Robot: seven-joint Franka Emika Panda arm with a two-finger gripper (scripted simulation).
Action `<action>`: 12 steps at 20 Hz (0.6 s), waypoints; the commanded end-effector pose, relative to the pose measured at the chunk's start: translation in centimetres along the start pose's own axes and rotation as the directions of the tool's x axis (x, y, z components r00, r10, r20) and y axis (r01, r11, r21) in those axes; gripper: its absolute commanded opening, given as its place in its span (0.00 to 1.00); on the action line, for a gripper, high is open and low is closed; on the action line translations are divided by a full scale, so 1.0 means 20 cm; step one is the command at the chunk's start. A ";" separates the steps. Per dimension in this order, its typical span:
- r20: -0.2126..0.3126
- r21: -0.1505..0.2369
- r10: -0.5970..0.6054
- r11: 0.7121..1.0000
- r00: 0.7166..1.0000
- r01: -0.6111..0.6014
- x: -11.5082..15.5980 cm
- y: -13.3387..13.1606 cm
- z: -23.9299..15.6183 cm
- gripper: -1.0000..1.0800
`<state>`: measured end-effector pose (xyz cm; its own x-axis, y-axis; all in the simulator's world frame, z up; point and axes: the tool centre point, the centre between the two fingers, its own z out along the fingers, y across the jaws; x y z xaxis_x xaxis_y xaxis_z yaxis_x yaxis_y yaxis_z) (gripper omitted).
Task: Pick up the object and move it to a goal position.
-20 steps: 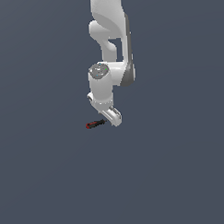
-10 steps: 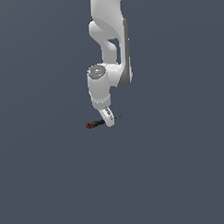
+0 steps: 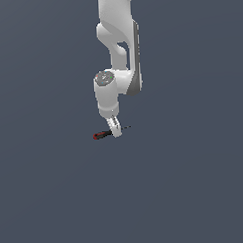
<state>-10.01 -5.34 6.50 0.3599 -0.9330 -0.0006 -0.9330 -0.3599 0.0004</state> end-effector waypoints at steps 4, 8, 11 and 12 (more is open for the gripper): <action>0.000 0.000 0.001 1.000 1.000 -0.001 0.00 0.00 0.02 0.96; 0.000 0.000 0.002 1.000 1.000 -0.002 0.00 0.00 0.09 0.96; 0.000 0.000 0.004 1.000 1.000 -0.004 0.00 0.01 0.17 0.96; 0.000 0.000 0.005 1.000 1.000 -0.005 0.00 0.01 0.19 0.96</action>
<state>-10.12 -5.36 3.46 0.3565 -0.9343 -0.0004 -0.9343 -0.3565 0.0004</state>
